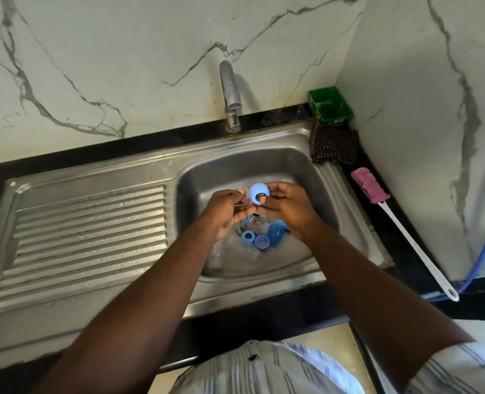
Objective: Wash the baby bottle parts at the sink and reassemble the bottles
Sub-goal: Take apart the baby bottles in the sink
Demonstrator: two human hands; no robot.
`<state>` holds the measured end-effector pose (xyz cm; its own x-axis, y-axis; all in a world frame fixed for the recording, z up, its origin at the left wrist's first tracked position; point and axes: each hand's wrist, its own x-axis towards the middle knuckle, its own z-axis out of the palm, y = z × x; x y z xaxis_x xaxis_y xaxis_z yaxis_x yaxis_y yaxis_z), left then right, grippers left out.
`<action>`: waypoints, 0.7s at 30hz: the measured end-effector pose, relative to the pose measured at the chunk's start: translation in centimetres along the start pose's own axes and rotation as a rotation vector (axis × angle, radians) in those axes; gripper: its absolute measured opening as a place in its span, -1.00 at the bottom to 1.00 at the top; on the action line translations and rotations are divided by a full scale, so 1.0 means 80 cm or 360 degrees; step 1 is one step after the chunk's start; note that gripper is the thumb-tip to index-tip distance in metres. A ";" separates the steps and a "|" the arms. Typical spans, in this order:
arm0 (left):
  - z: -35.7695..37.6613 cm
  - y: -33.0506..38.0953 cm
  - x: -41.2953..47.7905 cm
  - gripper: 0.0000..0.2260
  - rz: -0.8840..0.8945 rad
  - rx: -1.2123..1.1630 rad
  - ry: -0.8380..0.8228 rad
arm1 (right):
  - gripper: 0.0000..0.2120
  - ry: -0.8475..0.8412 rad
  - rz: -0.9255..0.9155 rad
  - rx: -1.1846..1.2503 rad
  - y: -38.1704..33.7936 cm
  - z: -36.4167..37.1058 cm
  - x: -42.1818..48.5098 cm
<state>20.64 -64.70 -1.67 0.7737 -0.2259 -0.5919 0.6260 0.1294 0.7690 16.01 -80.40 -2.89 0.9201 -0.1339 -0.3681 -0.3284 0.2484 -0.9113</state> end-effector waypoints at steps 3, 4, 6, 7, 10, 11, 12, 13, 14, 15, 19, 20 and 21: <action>-0.011 -0.012 0.021 -0.93 -0.0030 0.0181 0.0139 | -0.76 -0.0003 0.0100 -0.0075 0.006 -0.015 0.011; -0.015 -0.016 0.028 -0.94 -0.0038 0.0239 0.0193 | -0.81 0.0022 0.0130 -0.0095 0.009 -0.021 0.015; -0.025 -0.025 0.039 -0.95 -0.0057 0.0341 0.0277 | -0.91 0.0100 0.0175 -0.0128 0.013 -0.033 0.024; -0.029 -0.030 0.045 -0.95 -0.0070 0.0387 0.0295 | -0.92 0.0145 0.0201 -0.0149 0.015 -0.040 0.030; -0.042 -0.046 0.062 -0.89 -0.0119 0.0565 0.0291 | -0.93 0.0292 0.0354 -0.0207 0.024 -0.061 0.047; -0.047 -0.053 0.071 -0.89 -0.0125 0.0637 0.0305 | -0.90 0.0324 0.0414 -0.0234 0.031 -0.069 0.057; -0.050 -0.059 0.078 -0.90 -0.0119 0.0726 0.0332 | -0.87 0.0346 0.0460 -0.0270 0.038 -0.078 0.067; -0.054 -0.064 0.083 -0.90 -0.0103 0.0813 0.0353 | -0.84 0.0360 0.0493 -0.0274 0.045 -0.083 0.075; -0.057 -0.069 0.088 -0.90 -0.0089 0.0887 0.0368 | -0.82 0.0368 0.0523 -0.0294 0.050 -0.086 0.082; -0.060 -0.073 0.093 -0.90 -0.0082 0.0940 0.0376 | -0.80 0.0376 0.0549 -0.0307 0.055 -0.089 0.090; -0.064 -0.080 0.109 -0.88 -0.0003 0.1175 0.0357 | -0.68 0.0325 0.0502 -0.0739 0.068 -0.089 0.117; -0.064 -0.080 0.116 -0.87 0.0029 0.1275 0.0342 | -0.64 0.0282 0.0453 -0.0954 0.072 -0.088 0.124; -0.062 -0.079 0.122 -0.85 0.0058 0.1388 0.0321 | -0.64 0.0241 0.0396 -0.1187 0.077 -0.087 0.131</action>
<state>24.72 -62.92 -13.54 0.8455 -0.0514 -0.5315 0.3679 -0.6654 0.6495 22.11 -86.94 -13.63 0.7796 -0.3013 -0.5491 -0.6257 -0.4116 -0.6626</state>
